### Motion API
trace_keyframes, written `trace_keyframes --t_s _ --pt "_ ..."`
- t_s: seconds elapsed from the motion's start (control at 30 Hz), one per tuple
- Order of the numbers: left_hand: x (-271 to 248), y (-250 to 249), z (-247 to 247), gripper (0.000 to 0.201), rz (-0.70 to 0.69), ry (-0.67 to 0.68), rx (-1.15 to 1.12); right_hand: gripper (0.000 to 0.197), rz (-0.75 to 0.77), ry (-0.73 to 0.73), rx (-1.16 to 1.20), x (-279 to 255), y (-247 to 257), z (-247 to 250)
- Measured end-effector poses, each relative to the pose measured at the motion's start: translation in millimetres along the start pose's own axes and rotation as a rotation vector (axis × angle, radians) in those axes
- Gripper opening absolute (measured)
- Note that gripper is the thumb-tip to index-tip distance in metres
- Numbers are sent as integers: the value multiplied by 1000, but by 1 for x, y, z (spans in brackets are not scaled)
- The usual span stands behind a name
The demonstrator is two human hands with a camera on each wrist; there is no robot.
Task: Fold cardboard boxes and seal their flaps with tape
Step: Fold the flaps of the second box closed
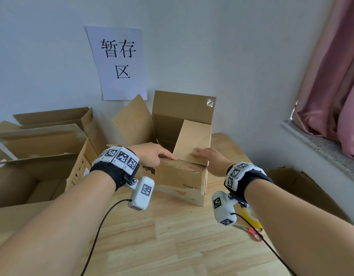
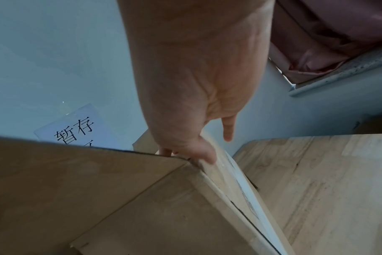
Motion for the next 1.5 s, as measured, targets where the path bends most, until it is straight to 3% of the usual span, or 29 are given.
trace_keyframes --t_s 0.1,0.23,0.47,0.57,0.67,0.73,0.8,0.87,1.0,1.1,1.2,1.3,1.5 --pt "3 1 -1 70 -8 21 -18 75 -25 91 -108 6 -8 -13" --pt "5 6 -10 63 -43 50 -72 68 -79 63 -107 12 -14 -12" --pt "5 30 -42 87 -88 72 -39 61 -158 13 -81 18 -33 -26" --pt "7 49 -36 87 -46 69 -409 57 -141 -10 -93 19 -33 -24" --pt "19 93 -15 67 181 -153 -809 57 -138 -31 -84 19 -32 -22" --pt "26 123 -9 66 339 -244 -1062 56 -130 -34 -74 17 -30 -22" --pt "34 137 -6 68 414 -251 -1288 54 -132 -45 -40 13 -27 -18" --pt "43 142 0 68 451 -249 -1366 54 -133 -38 -31 11 -22 -14" --pt "57 148 19 67 503 -300 -1320 55 -139 -44 -36 9 -20 -12" --pt "68 141 32 78 422 -293 -1245 55 -141 -65 -13 7 -22 -11" --pt "77 112 29 73 292 -246 -911 55 -130 -75 -14 10 -24 -11" --pt "86 92 13 65 259 -173 -516 56 -139 -72 6 11 -27 -14" --pt "85 99 7 51 250 -105 -294 56 -140 -104 33 15 -29 -12"
Point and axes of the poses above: each hand's wrist, its own x-axis towards the middle knuckle, its own z-axis out of the back of the hand, y = z × x, the point moved 9 cm from there along x, towards the middle knuckle, and after that the axes turned 15 degrees about z, right-handed, at the moved point
